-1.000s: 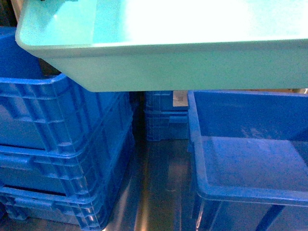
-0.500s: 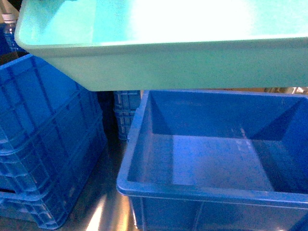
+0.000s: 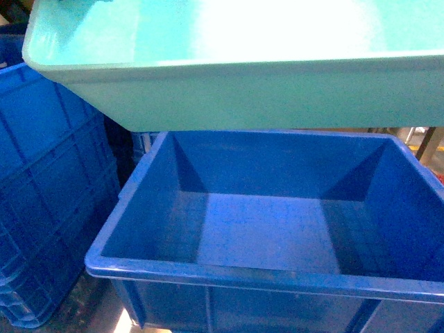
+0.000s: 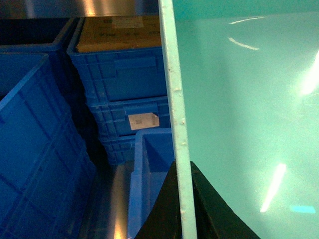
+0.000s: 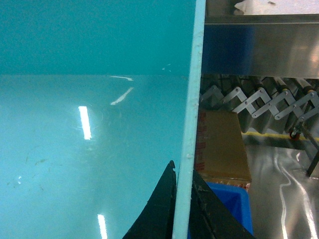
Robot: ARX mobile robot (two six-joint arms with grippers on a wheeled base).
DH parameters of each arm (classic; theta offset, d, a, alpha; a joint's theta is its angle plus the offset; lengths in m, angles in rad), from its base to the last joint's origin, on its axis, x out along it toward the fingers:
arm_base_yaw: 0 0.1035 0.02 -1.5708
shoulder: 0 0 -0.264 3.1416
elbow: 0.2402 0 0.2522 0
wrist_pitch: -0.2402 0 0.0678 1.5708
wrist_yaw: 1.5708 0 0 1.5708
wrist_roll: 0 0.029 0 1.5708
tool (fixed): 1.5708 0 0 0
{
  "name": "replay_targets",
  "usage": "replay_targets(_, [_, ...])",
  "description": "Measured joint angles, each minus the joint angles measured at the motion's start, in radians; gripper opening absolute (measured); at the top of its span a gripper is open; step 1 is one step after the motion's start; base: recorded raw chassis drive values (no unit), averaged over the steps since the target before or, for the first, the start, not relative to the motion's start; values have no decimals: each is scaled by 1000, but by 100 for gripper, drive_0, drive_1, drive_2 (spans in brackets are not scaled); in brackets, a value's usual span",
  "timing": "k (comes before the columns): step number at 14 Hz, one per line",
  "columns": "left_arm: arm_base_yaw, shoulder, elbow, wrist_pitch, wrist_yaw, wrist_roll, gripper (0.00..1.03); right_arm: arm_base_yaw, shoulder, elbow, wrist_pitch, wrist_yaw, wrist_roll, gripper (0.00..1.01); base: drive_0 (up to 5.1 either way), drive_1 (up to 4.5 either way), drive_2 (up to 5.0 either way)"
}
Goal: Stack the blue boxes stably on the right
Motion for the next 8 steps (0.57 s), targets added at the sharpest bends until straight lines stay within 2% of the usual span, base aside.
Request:
replay_targets(6, [0,2,0,-10,1,-2,2,0,0,0,0,-1,0,7,0,0,0])
replay_targets(8, [8,50,35,-47,10,-5,2,1,18,0,-13,8,-15,7,0,0,0])
